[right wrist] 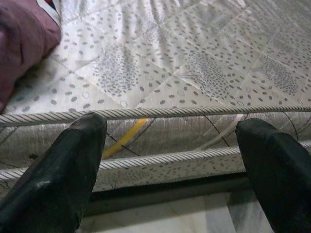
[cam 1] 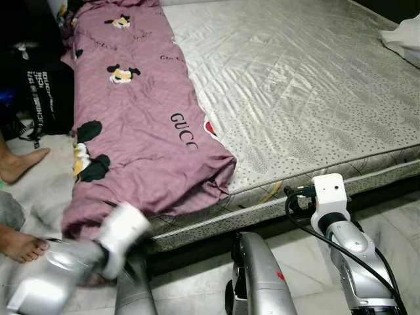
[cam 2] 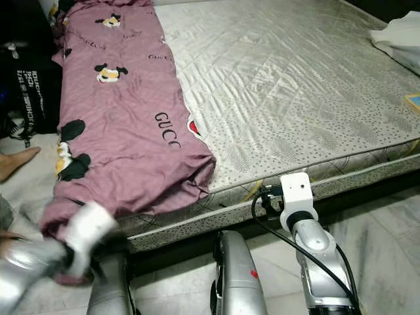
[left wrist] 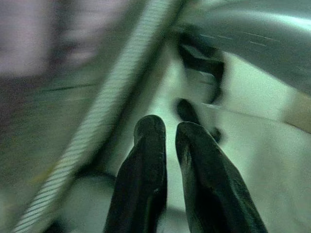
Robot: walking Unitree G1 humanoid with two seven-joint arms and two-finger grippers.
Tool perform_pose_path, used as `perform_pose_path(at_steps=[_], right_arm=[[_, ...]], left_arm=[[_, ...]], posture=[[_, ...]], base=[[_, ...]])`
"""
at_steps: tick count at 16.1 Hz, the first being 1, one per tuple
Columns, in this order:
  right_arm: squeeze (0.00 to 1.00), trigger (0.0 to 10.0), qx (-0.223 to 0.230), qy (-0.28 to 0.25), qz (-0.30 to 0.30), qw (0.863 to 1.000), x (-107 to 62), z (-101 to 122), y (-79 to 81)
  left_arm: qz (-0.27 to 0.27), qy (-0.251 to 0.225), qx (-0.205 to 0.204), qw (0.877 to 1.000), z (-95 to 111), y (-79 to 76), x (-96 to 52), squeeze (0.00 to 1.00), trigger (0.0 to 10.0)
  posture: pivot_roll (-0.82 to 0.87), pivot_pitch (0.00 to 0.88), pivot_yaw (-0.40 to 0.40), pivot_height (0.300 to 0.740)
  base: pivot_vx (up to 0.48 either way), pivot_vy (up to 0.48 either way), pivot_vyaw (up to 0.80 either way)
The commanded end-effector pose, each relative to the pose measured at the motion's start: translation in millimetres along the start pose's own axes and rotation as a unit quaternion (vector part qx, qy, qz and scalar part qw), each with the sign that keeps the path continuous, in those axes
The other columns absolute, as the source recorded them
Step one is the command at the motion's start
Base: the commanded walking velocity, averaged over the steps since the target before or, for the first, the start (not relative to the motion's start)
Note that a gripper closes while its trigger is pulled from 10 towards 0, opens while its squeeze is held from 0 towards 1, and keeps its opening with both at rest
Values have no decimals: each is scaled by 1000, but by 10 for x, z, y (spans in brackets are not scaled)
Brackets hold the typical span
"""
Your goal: Clean up the room
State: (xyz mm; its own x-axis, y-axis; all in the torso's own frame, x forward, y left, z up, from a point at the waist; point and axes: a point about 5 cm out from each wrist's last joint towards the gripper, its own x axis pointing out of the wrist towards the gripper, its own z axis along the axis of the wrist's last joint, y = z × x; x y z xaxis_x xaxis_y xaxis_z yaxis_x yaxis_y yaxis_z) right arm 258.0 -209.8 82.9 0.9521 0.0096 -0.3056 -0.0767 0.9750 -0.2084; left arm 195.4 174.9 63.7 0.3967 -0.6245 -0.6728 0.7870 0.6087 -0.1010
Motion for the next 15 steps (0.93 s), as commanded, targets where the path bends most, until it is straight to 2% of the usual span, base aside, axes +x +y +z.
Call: perform_pose_path(at_steps=[1,4,5,6,7,8,9,11,12,13,15], right_arm=[[0,10000,3,-4,0,1000,15,8,3],[0,10000,7,-7,5,1000,52,22,15],[0,10000,3,-5,14,1000,96,29,24],[0,10000,0,-2,21,1000,155,43,22],[0,10000,-2,2,30,1000,220,54,22],[0,10000,-2,5,33,999,298,67,18],[0,10000,2,3,32,999,330,81,23],[0,10000,-2,-8,43,999,406,122,89],[0,10000,-1,-13,50,999,438,130,150],[0,10000,-3,-15,54,998,457,133,184],[0,10000,-3,-13,64,998,500,123,250]], left_arm=[[5,8,12,1000,22,25,-31,1000,10000],[-30,-4,28,999,128,-90,-59,1000,10000],[-26,-46,24,998,271,-116,-48,1000,10000],[-1,-102,17,995,426,-101,-24,1000,10000],[80,-169,11,982,587,9,-1,1000,10000],[196,-236,-16,951,699,132,-26,1000,10000],[243,-250,-28,937,695,158,-60,1000,10000],[342,-273,-57,897,608,126,-163,1000,10000],[372,-279,-66,883,524,48,-211,1000,10000],[390,-285,-55,874,496,14,-239,1000,10000],[432,-285,-59,854,391,21,-313,1000,10000]], posture=[[-31,38,-23,536],[-9,33,-26,536],[-3,32,-28,536],[12,28,-31,536],[31,27,-32,536],[56,25,-31,536],[60,25,-31,536],[86,24,-28,536],[111,24,-25,536],[121,24,-24,536],[126,25,-24,536]], base=[[0,0,0],[0,0,0],[0,0,0],[0,0,0],[0,0,0],[0,0,0],[0,0,0],[0,0,0],[0,0,800],[0,0,800],[0,0,800]])
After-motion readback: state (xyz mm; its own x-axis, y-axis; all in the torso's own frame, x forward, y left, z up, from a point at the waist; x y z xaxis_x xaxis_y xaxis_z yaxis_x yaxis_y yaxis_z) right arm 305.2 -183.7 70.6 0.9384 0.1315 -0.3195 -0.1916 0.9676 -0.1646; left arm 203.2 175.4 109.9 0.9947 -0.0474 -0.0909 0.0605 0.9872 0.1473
